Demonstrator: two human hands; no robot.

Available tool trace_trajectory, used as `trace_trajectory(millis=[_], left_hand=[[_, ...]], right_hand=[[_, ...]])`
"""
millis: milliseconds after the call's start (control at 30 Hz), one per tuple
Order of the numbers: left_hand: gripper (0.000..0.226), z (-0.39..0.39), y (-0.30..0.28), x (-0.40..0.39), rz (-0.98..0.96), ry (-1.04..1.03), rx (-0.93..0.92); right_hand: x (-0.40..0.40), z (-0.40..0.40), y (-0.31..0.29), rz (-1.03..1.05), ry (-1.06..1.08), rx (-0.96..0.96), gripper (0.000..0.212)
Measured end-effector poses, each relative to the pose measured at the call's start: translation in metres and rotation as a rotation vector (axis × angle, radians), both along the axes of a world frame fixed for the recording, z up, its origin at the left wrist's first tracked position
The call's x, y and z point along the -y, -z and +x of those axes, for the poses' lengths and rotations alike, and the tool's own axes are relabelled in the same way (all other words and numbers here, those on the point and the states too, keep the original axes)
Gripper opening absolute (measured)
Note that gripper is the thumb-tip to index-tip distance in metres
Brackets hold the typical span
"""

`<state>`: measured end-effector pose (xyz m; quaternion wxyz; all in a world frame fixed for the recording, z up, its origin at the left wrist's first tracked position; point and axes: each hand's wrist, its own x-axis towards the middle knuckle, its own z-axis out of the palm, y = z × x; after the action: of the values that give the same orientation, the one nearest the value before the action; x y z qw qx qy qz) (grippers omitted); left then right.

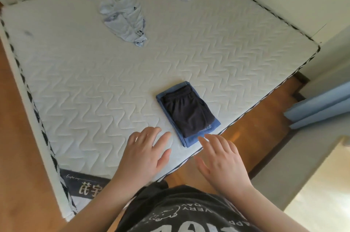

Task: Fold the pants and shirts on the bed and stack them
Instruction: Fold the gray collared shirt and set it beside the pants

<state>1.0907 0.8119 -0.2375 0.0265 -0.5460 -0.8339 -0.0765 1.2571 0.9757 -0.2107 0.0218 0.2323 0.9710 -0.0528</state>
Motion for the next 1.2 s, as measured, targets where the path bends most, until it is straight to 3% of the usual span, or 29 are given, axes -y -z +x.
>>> trace_trajectory(millis=[267, 433, 600, 800, 967, 1200], left_hand=[[0.037, 0.052, -0.047, 0.052, -0.12, -0.28, 0.016], [0.045, 0.076, -0.069, 0.096, -0.134, -0.444, 0.005], [0.046, 0.086, -0.075, 0.154, -0.033, -0.649, -0.05], [0.048, 0.106, -0.063, 0.255, -0.006, -0.854, -0.045], [0.049, 0.133, -0.052, 0.349, -0.043, -1.013, 0.0], [0.043, 0.171, -0.053, 0.445, 0.049, -1.301, -0.017]], right_hand=[[0.012, 0.013, -0.021, -0.063, -0.188, -0.086, 0.039], [0.044, -0.007, -0.03, -0.095, -0.351, -0.156, 0.041], [0.095, -0.04, -0.035, -0.101, -0.526, -0.192, 0.046], [0.188, -0.071, -0.039, -0.071, -0.739, -0.139, 0.043], [0.289, -0.094, -0.039, -0.178, -0.934, -0.104, 0.039], [0.411, -0.098, -0.039, -0.198, -1.149, -0.104, 0.039]])
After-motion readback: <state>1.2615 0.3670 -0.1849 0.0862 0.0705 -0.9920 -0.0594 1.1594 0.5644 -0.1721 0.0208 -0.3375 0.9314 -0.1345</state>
